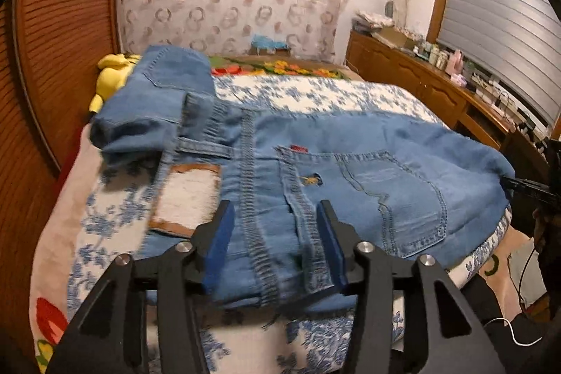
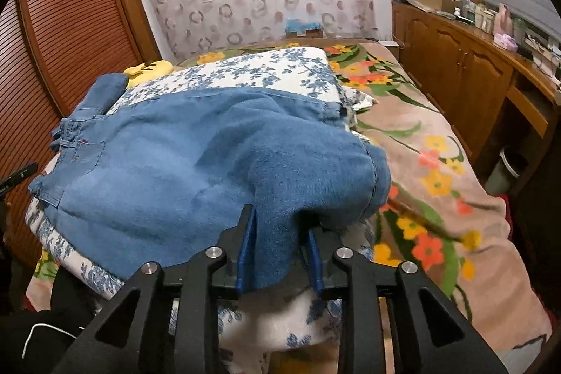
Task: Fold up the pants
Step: 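Lay the folded leg flat and open both tools, then grasp the leg hem again with the right tool and lift it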
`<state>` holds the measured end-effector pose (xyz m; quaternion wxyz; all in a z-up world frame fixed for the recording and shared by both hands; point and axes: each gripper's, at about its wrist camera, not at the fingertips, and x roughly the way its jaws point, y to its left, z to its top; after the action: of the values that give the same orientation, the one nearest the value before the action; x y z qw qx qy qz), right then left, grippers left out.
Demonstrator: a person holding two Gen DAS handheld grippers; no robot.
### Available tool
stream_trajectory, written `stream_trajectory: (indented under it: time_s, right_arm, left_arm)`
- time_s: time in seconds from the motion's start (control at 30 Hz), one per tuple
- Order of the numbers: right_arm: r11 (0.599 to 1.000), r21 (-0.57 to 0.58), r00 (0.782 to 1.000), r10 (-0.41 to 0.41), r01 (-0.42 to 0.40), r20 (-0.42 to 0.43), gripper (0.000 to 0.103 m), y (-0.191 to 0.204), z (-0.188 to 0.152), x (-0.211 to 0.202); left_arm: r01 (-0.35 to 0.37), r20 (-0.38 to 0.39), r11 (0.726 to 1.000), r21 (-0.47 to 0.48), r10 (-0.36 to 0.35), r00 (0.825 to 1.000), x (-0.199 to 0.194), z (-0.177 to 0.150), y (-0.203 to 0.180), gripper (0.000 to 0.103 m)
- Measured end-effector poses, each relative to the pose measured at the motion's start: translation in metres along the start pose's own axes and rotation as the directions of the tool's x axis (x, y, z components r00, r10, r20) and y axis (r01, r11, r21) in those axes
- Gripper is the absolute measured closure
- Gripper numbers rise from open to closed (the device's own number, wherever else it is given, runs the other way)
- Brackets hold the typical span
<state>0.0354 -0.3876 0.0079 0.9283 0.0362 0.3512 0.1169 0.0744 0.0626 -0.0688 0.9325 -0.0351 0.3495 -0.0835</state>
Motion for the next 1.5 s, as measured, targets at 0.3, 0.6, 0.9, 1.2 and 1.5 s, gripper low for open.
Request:
stream_trajectory:
  time_s: [0.3, 0.6, 0.9, 1.2, 1.5]
  right_arm:
    - [0.999, 0.028, 0.999, -0.045, 0.044, 0.024, 0.062, -0.007, -0.005, -0.019]
    - [0.993, 0.09, 0.997, -0.077, 0.075, 0.017, 0.062, -0.015, -0.011, -0.008]
    - [0.987, 0.158, 0.999, -0.042, 0.036, 0.029, 0.061, -0.027, -0.01, 0.005]
    - [0.98, 0.189, 0.997, 0.045, -0.056, 0.059, 0.074, -0.029, -0.004, -0.004]
    - [0.994, 0.11, 0.996, 0.011, -0.021, 0.088, 0.102, -0.021, -0.007, -0.009]
  left_arm:
    - [0.013, -0.05, 1.0, 0.022, -0.012, 0.999, 0.023, -0.009, -0.017, 0.024]
    - [-0.001, -0.021, 1.0, -0.011, 0.001, 1.0, 0.027, -0.017, -0.015, 0.024]
    - [-0.038, -0.009, 0.999, 0.018, 0.039, 0.999, 0.029, -0.021, -0.024, 0.024]
    - [-0.036, -0.01, 0.999, 0.016, 0.036, 0.999, 0.028, -0.023, -0.021, 0.024]
    - [-0.038, -0.01, 0.999, 0.018, 0.038, 0.999, 0.028, -0.021, -0.02, 0.024]
